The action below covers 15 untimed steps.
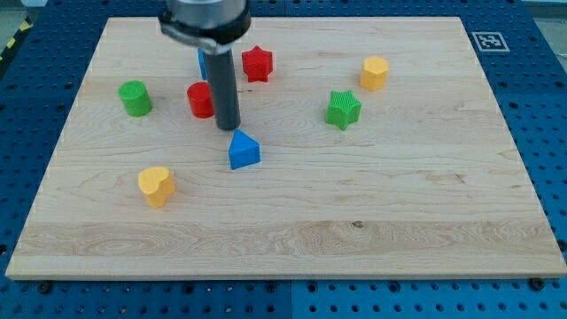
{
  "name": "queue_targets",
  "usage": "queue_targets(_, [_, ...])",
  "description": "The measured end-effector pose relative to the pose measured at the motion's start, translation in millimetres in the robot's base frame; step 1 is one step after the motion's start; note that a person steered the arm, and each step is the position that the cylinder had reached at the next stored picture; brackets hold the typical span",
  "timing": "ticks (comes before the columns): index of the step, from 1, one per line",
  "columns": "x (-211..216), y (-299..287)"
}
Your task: Move the red circle towards the top left corner of the board
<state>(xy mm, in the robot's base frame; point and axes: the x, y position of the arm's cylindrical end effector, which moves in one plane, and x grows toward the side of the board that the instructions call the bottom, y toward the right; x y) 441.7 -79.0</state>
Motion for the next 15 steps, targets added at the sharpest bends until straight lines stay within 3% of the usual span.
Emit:
queue_targets(1, [11, -3])
queue_targets(3, [-50, -18])
queue_targets(9, [-48, -92])
queue_targets(15, [-88, -93])
